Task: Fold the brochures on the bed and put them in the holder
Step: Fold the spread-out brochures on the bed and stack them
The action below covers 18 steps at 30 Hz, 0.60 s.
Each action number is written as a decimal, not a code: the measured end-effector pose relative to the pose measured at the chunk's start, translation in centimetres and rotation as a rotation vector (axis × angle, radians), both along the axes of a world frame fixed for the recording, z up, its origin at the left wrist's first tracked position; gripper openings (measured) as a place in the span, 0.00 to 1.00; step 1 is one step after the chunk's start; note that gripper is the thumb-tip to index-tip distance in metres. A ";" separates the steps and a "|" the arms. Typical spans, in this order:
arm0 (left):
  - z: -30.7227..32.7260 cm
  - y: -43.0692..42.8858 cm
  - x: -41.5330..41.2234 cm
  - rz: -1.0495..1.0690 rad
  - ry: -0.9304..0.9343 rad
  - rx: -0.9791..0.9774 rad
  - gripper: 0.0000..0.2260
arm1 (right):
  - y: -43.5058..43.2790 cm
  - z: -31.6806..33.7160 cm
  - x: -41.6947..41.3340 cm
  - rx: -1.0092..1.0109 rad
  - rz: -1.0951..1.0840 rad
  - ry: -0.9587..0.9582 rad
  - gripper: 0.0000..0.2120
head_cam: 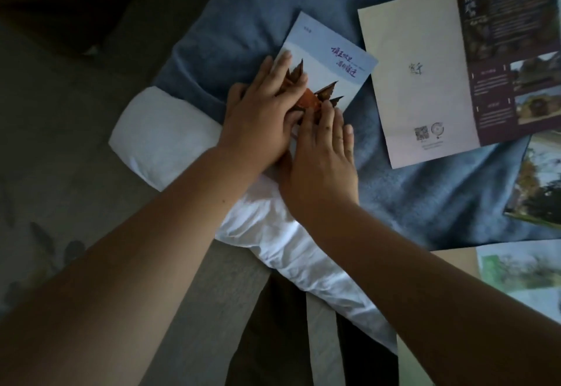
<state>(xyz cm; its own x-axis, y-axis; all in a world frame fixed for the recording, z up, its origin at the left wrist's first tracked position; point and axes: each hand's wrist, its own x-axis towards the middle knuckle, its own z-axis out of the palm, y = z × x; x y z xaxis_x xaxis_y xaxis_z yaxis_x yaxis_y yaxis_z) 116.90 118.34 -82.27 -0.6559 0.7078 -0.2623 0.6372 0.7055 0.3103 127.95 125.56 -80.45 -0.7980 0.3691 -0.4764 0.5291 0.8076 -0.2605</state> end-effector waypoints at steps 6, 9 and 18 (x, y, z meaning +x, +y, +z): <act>1.5 0.4 -1.6 -0.134 0.032 -0.078 0.25 | 0.0 1.2 -1.6 -0.027 -0.052 -0.051 0.40; 2.9 -0.1 -1.2 -0.196 0.028 -0.159 0.34 | 2.0 1.9 -2.5 -0.029 -0.029 -0.079 0.49; 1.9 2.1 -0.9 -0.153 -0.167 -0.368 0.53 | 3.4 0.5 -5.3 -0.052 0.044 -0.259 0.58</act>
<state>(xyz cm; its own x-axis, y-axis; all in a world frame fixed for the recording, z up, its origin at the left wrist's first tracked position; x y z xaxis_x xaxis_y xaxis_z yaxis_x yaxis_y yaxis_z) 115.99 120.41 -80.40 -0.4780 0.6331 -0.6089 0.7053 0.6898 0.1636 122.68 128.97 -79.98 -0.6617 0.3066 -0.6842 0.5486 0.8201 -0.1631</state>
